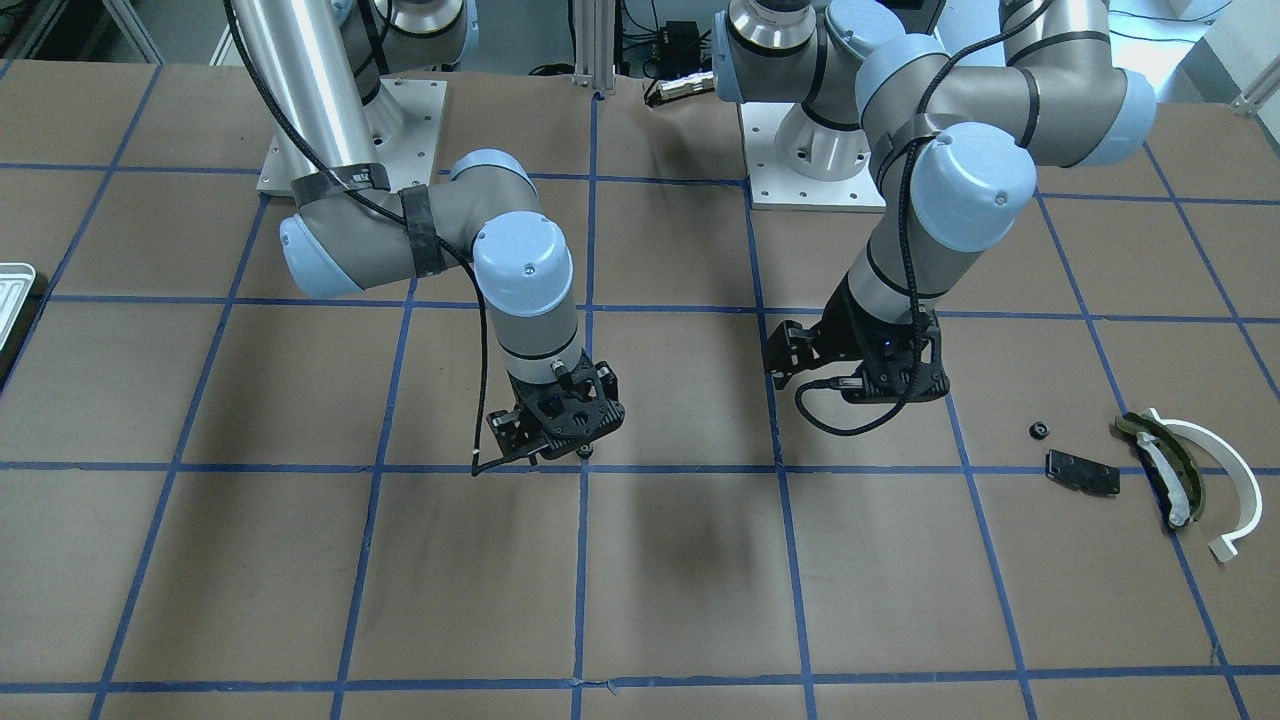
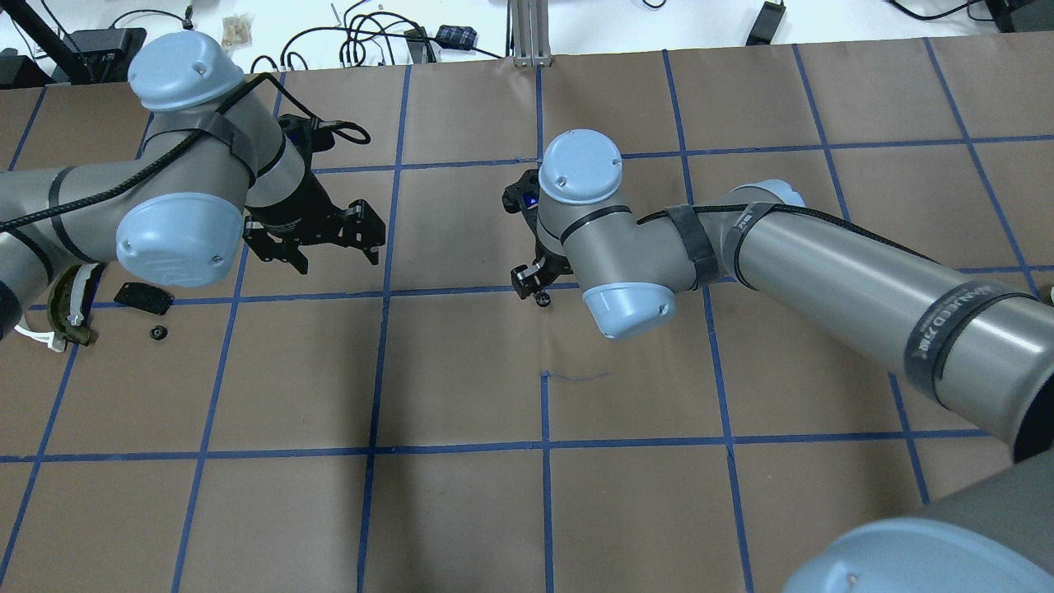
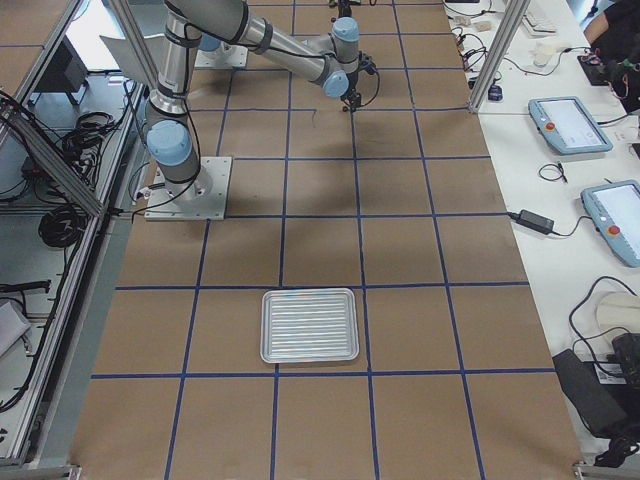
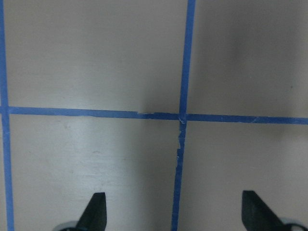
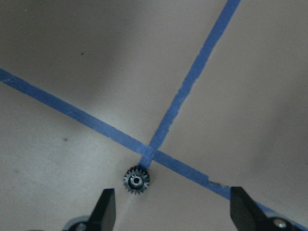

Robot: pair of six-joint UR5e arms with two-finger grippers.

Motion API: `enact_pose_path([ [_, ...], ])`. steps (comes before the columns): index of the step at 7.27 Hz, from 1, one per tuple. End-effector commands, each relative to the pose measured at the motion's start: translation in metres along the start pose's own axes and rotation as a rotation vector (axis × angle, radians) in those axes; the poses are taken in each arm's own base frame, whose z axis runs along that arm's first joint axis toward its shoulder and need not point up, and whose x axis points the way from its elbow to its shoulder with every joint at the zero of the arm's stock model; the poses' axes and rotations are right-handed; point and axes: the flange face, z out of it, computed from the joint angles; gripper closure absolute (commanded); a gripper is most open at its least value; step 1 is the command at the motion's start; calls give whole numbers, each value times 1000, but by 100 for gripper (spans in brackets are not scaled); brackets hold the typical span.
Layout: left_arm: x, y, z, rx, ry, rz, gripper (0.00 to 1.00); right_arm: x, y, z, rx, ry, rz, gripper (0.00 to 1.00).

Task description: Place bearing gear from tray to pile

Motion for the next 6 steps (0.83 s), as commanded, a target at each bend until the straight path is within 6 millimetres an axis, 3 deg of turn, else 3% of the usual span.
enact_pose_path([
  [1,56,16,14,5,2,-10,0,71,30,-92,-59,62,123,0],
  [2,88,18,22,57,16,-14,0,102,52,-133,-82,67,189,0],
  [3,115,22,42,51,16,-46,0,125,75,-161,-116,77,245,0],
  [5,171,34,89,73,18,-36,0,128,106,-217,-132,119,296,0],
  [6,194,41,116,68,15,-18,0,130,104,-247,-139,132,335,0],
])
